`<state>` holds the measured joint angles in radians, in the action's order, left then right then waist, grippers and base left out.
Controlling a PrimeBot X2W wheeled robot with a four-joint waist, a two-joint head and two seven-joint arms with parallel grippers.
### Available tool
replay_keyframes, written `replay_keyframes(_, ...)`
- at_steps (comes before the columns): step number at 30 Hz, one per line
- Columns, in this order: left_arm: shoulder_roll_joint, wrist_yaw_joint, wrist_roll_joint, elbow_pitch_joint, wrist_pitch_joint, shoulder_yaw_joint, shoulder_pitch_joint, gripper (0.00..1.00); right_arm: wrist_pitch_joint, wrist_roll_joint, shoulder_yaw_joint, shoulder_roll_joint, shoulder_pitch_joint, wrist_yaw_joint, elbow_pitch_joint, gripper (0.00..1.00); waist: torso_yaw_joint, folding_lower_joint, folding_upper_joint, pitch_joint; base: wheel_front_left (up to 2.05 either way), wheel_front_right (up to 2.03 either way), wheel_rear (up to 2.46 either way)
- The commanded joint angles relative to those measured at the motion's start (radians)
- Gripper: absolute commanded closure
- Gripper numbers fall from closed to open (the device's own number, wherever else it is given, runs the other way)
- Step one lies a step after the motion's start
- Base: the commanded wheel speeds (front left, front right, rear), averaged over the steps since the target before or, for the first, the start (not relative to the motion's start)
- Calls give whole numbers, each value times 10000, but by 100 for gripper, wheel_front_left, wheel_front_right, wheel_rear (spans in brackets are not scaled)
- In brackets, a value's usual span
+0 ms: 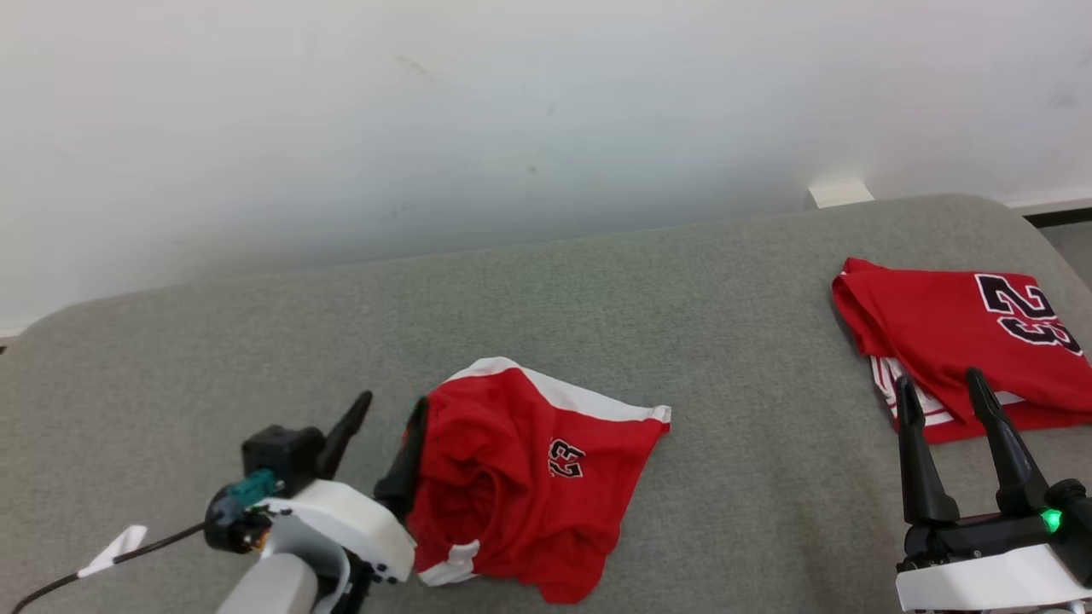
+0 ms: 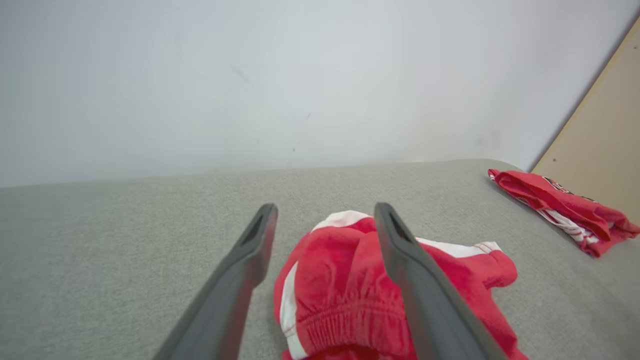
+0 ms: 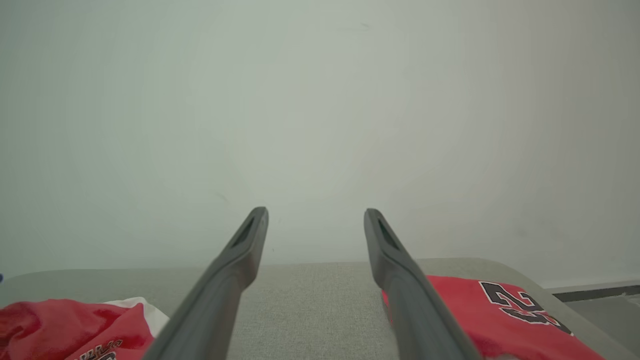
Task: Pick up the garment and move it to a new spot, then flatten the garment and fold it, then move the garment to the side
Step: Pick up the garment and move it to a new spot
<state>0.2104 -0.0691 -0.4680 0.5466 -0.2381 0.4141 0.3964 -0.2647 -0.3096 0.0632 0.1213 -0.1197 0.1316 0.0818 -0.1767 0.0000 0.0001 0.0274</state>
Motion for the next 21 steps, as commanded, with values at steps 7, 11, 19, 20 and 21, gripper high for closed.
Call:
replay_keyframes(7,387,897,36,-1815,-260,-1266,-1066,0,16,-159,63,65,397,-20,22,0,509,0,-1,-327,0,0,0)
replay_keyframes(11,316,1263,618,-3070,-256,-2208,-1981,0,16,-135,15,-50,597,-20,-92,0,679,0,-1,-333,0,0,0)
replay_keyframes(19,-304,1153,1349,-4047,-261,-3434,-3272,0,16,-152,21,-180,899,-20,-107,0,791,0,-1,-283,0,0,0)
replay_keyframes(20,-434,1100,1414,-4076,-261,-3555,-3440,0,16,-132,40,-186,916,-20,-68,0,779,0,-1,-266,0,0,0)
replay_keyframes(21,-577,1055,1533,-4121,-261,-3659,-3556,0,16,-91,61,-183,916,-20,-36,0,771,0,-1,-251,0,0,0)
